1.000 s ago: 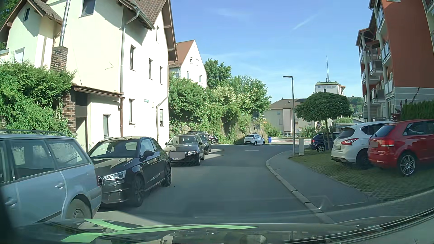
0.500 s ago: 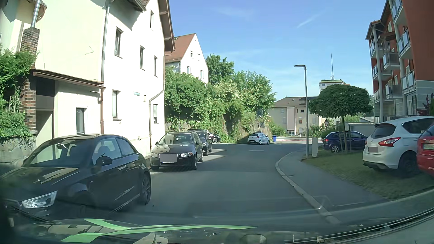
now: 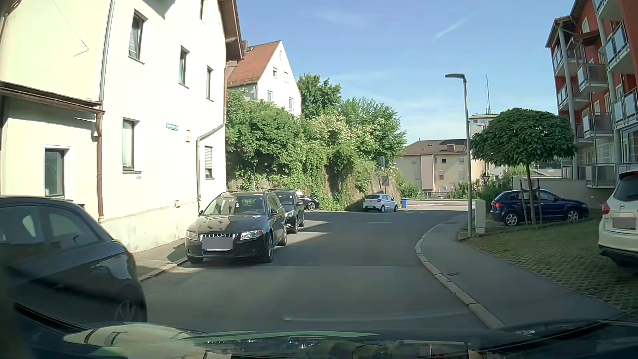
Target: Follow the waypoints while adhering to traffic rules and regulations
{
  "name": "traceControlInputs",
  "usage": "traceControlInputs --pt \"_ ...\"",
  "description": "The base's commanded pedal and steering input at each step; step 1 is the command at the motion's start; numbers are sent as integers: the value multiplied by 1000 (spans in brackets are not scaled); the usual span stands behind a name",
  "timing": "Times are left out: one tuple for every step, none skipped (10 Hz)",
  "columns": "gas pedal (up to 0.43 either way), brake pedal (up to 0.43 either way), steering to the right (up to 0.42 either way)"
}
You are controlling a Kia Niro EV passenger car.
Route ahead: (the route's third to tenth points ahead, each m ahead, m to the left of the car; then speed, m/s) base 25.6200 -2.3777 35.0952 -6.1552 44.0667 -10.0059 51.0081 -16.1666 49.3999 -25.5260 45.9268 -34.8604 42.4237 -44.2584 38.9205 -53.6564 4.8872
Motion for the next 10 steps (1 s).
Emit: traceControlInputs --pt "0 104 13" --pt "0 104 13" --pt "0 110 13" --pt "0 104 21" --pt "0 110 29" --pt "0 110 33" --pt "0 110 36" --pt "0 104 38" --pt "0 104 40" --pt "0 104 42"
